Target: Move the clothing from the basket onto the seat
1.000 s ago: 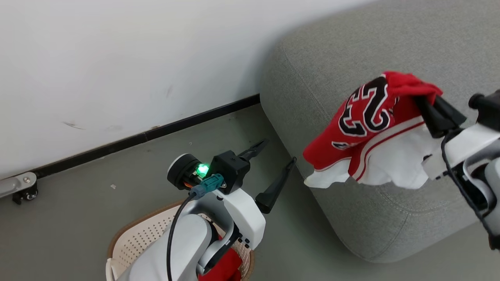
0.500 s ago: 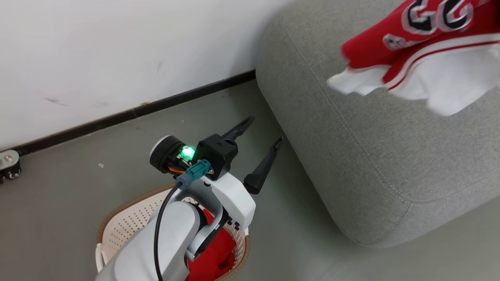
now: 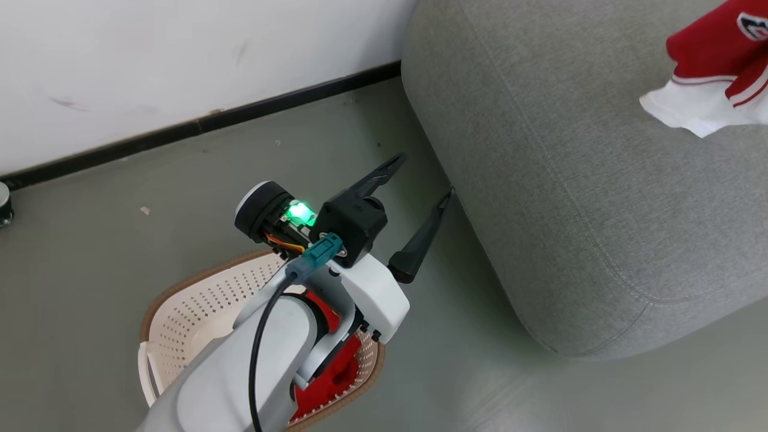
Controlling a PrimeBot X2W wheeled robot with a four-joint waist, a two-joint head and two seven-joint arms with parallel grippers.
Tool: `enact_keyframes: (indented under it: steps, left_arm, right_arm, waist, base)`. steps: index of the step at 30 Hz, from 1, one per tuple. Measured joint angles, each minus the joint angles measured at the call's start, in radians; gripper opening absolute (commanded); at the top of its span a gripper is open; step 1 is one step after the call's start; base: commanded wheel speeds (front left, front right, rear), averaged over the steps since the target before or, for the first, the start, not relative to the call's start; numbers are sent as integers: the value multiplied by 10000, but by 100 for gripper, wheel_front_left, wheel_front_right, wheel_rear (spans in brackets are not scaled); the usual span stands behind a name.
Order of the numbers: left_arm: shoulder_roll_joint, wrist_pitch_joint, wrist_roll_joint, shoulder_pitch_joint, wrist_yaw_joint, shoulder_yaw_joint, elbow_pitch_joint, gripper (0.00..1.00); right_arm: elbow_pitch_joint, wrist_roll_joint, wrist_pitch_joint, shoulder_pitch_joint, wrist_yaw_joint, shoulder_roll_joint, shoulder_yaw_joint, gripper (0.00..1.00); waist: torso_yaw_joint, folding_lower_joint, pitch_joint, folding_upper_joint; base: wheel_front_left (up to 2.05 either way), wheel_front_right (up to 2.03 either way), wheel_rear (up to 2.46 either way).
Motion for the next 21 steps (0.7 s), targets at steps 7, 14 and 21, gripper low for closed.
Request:
enact_keyframes:
  steps: [7, 14, 21]
  left_arm:
    - [-4, 345, 184, -263, -2, -207, -282, 100]
    - [0, 518, 309, -504, -4, -318, -439, 100]
    - [-2, 656, 378, -667, -71, -451, -535, 100]
  right_arm:
    - [723, -458, -675, -455, 2, -244, -476, 0]
    - [1120, -1009, -1127, -807, 2, 255, -326, 0]
    - [1998, -1442, -1267, -785, 2, 980, -186, 0]
  waist:
    - [168, 0, 583, 0]
    - [343, 0, 1077, 0]
    - [497, 0, 1517, 0]
  base:
    - [0, 0, 0]
    - [0, 0, 0]
    - [0, 0, 0]
